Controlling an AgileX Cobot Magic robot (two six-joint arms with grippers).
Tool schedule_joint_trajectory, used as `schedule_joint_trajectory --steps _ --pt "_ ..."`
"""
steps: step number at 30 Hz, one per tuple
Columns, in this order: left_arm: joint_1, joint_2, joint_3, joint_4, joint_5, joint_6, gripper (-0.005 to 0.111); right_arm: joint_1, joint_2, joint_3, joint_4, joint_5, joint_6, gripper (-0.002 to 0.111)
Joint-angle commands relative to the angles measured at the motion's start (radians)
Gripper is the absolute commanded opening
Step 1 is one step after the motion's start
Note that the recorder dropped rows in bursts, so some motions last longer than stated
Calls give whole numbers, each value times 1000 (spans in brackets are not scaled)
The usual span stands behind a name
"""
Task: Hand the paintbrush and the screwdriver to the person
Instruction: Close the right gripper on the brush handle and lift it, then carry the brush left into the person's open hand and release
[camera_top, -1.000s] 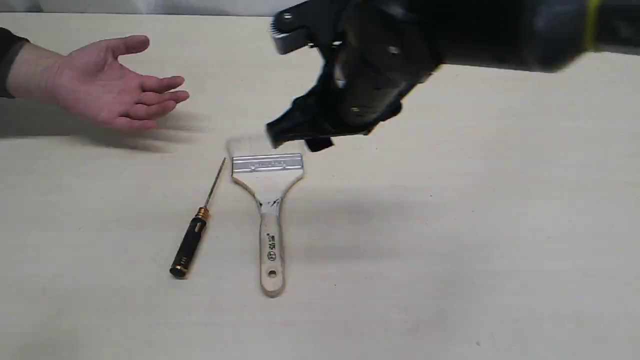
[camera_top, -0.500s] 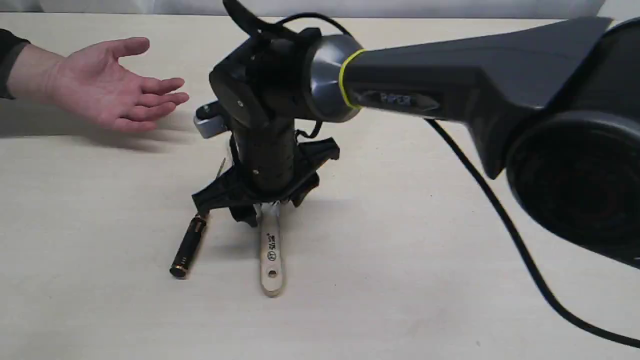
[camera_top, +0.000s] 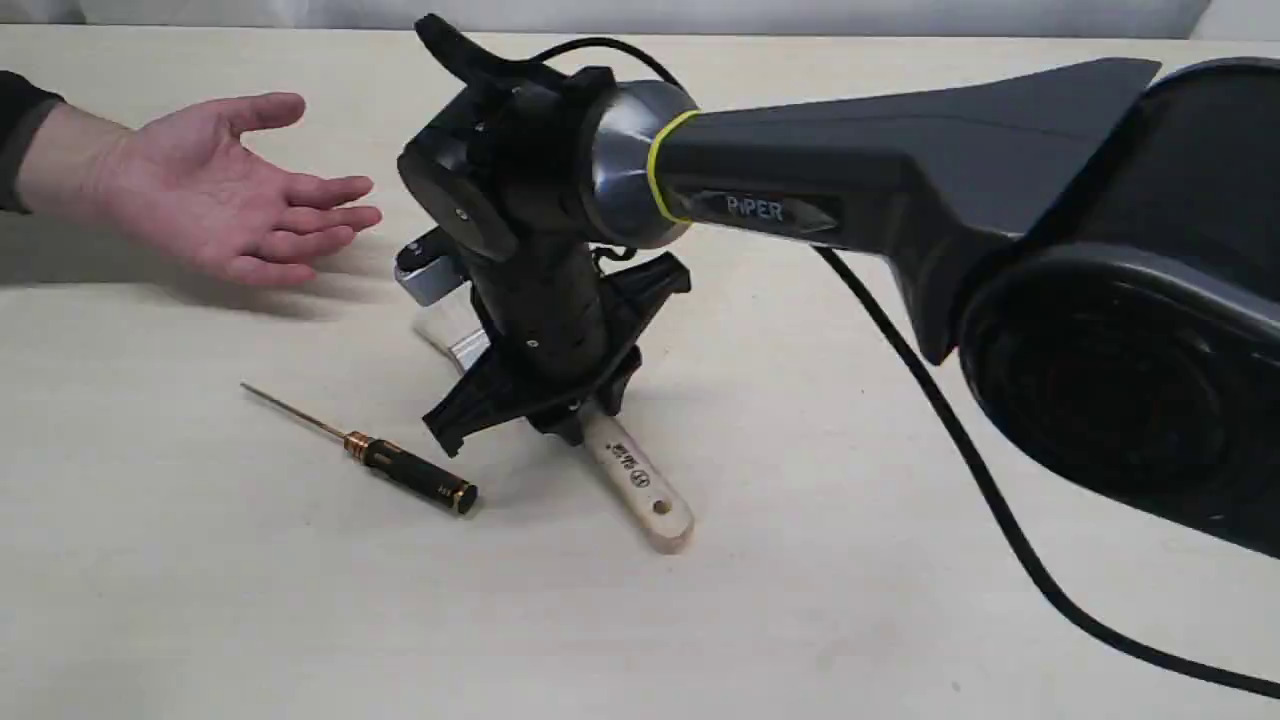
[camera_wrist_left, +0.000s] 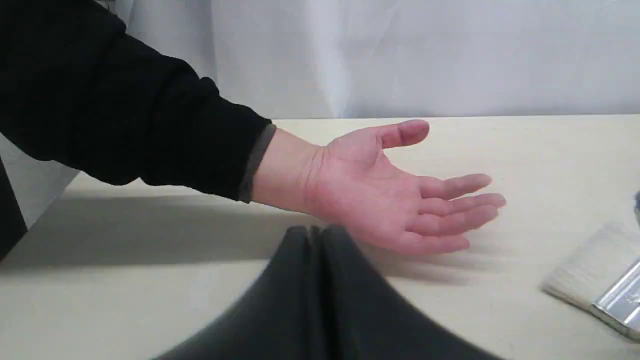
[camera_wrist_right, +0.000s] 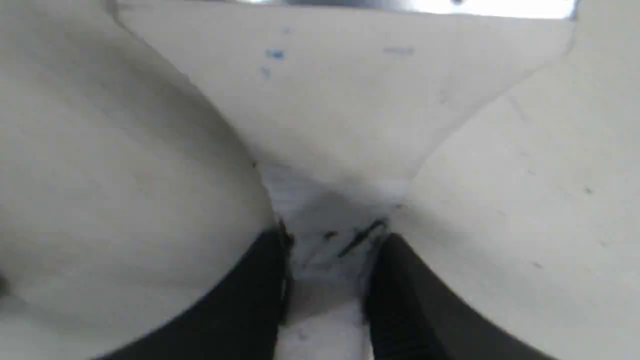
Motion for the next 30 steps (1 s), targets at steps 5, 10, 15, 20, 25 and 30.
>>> schedule_joint_trajectory --steps 5,10,15,20,25,30 --pt "-8 -2 2 -3 -8 -2 0 -5 -176 -157 100 -15 -55 4" --pt "-8 -2 2 -1 -6 -2 0 8 -211 -208 314 -286 -237 4" --pt "-8 -2 2 -1 -6 -2 0 65 -140 -208 385 -533 -372 4" --pt "-8 -2 2 -1 -6 -2 0 70 -30 -208 387 -551 -367 5" --pt "-8 -2 2 -1 -6 -2 0 70 39 -208 364 -506 -367 29" --pt "-8 -2 2 -1 -6 -2 0 72 -7 -250 293 -357 -367 60"
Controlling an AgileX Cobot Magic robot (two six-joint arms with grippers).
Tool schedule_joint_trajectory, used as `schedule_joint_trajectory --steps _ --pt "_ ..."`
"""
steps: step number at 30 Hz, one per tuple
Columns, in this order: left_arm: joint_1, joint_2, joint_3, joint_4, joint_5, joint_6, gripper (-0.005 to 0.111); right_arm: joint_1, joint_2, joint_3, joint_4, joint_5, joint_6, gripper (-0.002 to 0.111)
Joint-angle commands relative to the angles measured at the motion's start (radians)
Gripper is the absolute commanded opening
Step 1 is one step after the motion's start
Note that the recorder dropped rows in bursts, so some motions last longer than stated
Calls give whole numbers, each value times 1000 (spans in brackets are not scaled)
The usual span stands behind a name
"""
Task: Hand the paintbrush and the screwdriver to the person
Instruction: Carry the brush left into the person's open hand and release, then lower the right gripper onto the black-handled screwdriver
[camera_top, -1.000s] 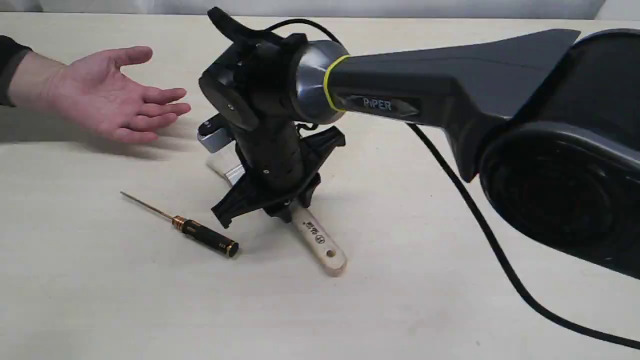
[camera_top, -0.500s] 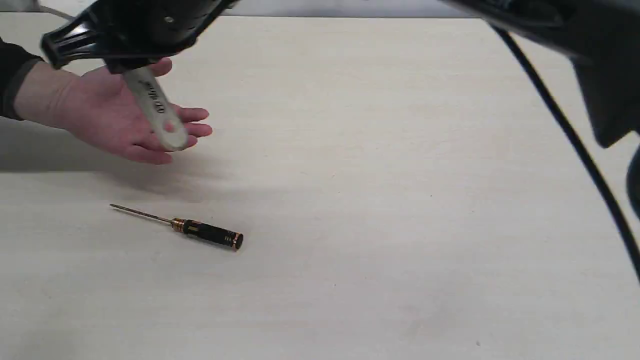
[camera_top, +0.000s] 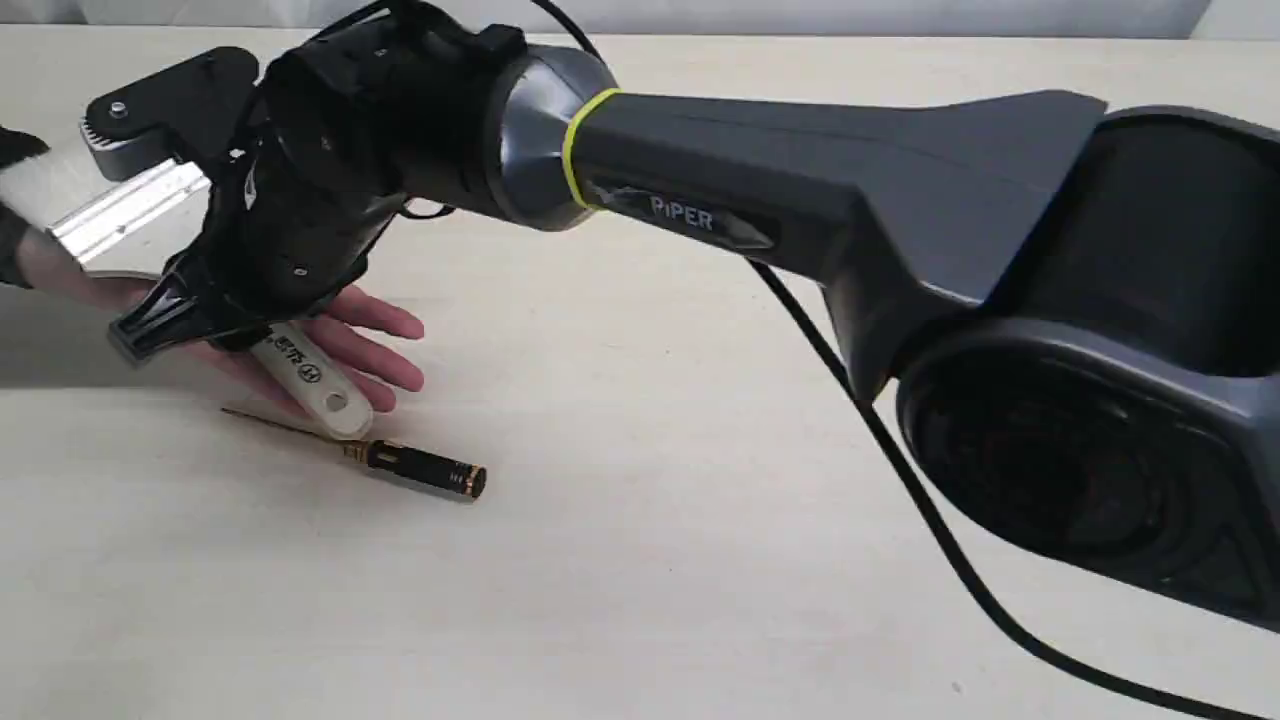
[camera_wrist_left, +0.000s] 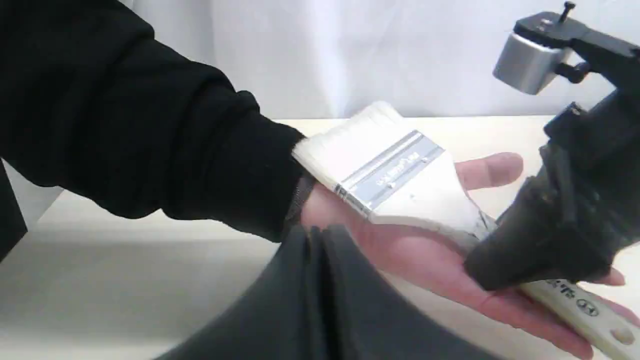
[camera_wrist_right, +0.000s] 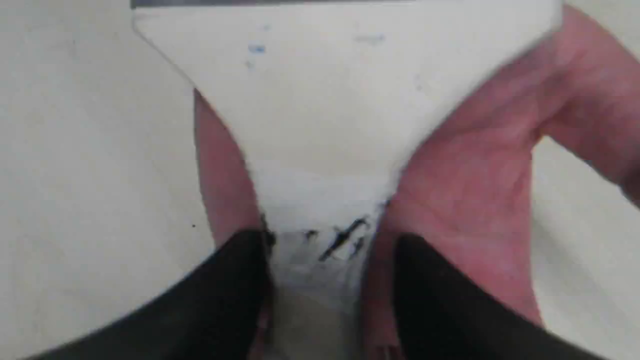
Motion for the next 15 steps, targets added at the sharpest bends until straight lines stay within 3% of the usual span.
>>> schedule_joint_trajectory --steps 1,9,15 --pt "-8 -2 2 -1 -6 -2 0 -3 -56 -47 -69 140 -9 61" --pt "-8 -2 2 -4 -4 -2 0 -1 -207 -269 -70 510 14 59" --pt "-8 -2 2 -4 -4 -2 0 3 -240 -248 -79 510 -3 46"
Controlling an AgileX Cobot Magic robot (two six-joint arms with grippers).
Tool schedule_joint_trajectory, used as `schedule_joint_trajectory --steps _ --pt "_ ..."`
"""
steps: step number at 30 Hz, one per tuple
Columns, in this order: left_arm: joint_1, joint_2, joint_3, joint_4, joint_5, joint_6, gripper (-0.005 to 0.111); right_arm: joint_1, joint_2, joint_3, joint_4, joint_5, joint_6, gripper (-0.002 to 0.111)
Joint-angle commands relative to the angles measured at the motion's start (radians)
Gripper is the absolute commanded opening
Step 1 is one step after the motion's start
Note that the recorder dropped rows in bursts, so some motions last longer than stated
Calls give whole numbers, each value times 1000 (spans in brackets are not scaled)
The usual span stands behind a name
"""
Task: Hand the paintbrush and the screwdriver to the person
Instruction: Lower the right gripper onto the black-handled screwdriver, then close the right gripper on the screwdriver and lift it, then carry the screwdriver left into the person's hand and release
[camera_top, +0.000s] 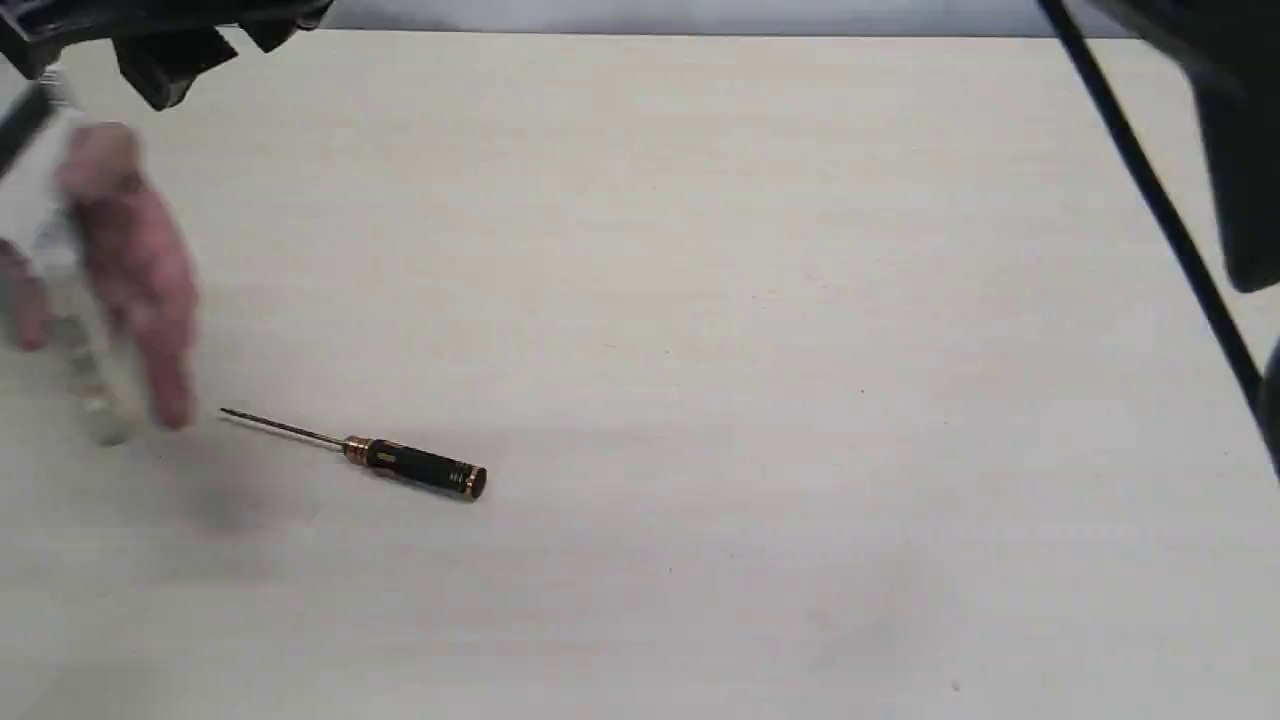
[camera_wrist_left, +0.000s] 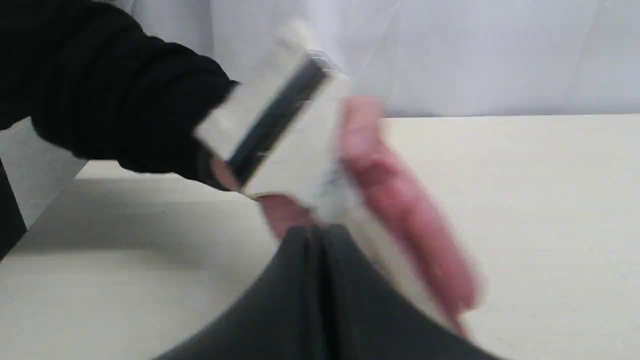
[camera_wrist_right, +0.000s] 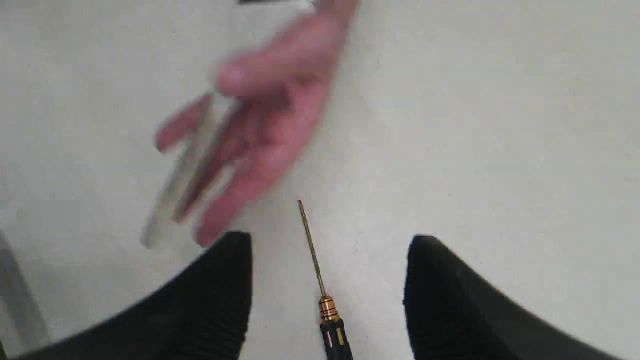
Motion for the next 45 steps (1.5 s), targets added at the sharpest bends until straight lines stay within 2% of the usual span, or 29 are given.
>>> schedule_joint_trajectory --steps 1,11,22,24,27,30,31,39,45 --pt "-8 -2 2 -4 -6 -2 0 8 4 46 -33 28 -25 46" --pt "-8 -2 2 -4 -6 -2 0 23 117 294 -112 28 -131 50" --pt "-8 -2 2 -2 -6 -2 0 26 302 339 -52 -100 -141 50" --pt "-8 -2 2 -2 -6 -2 0 26 328 339 -52 -88 -146 46" --pt "-8 -2 2 -2 -6 -2 0 26 344 339 -85 -63 -151 30" --pt "-8 -2 2 -2 -6 -2 0 28 318 312 -124 1 -164 7" --pt "-8 -2 2 -2 -6 -2 0 31 300 292 -142 28 -164 4" --pt "-8 -2 2 -2 -6 -2 0 61 102 104 -136 28 -134 4" --pt "-8 -2 2 -2 -6 -2 0 67 43 68 -163 -159 -20 4"
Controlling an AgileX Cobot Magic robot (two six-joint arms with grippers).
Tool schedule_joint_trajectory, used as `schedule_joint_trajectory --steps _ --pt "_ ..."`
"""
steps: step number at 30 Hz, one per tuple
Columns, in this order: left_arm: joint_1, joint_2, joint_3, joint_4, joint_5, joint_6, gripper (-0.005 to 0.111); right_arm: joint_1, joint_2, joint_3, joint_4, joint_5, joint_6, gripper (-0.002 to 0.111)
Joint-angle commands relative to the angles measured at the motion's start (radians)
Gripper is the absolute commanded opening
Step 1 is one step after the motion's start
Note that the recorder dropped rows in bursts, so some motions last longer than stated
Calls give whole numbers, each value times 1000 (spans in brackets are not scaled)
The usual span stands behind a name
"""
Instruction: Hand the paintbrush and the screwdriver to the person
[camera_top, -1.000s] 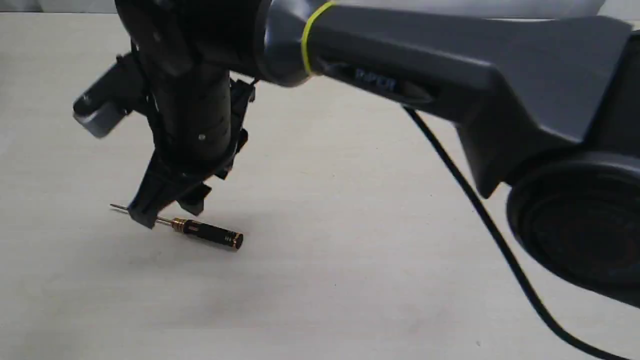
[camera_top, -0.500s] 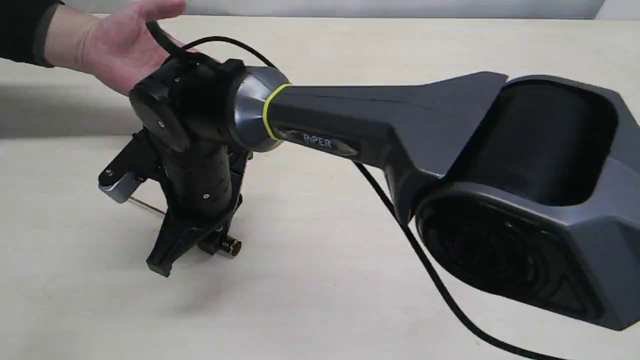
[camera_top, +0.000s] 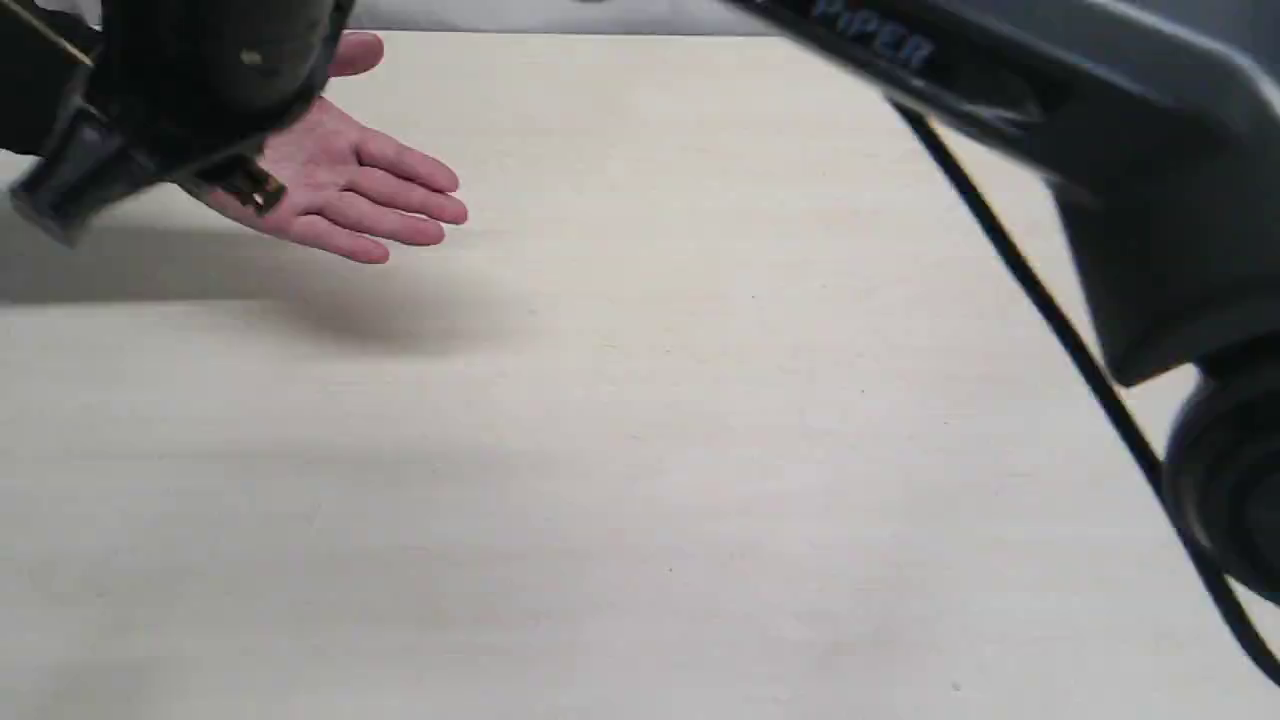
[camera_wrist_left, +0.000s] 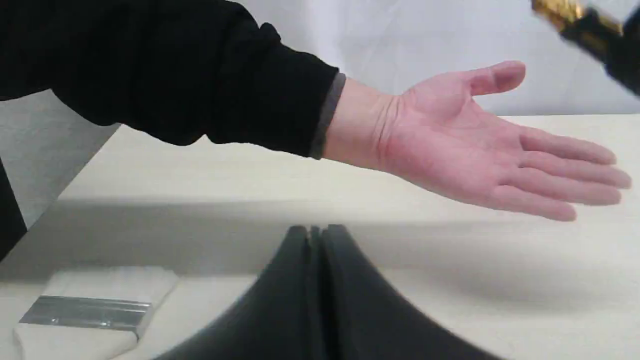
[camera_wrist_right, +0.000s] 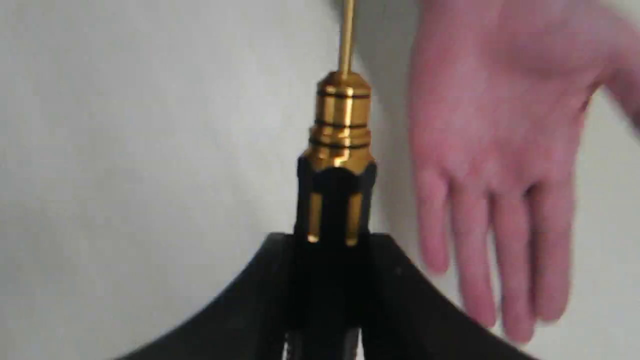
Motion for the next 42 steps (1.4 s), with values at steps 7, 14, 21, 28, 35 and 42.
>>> schedule_joint_trajectory --steps 7,14,21,28,35,42 --pt "-8 -2 2 -4 -6 -2 0 -1 109 0 -164 -83 63 4" --pt "-8 -2 2 -4 -6 -2 0 -1 205 0 -203 -170 131 21" --pt "-8 -2 2 -4 -6 -2 0 -1 109 0 -270 -60 197 52" --pt "-8 -2 2 -4 -6 -2 0 -1 -91 0 -403 125 246 5" --pt "-8 -2 2 0 -8 -2 0 7 -347 202 -416 112 312 5" --pt "-8 -2 2 0 -6 -2 0 60 -649 668 -451 -77 390 5"
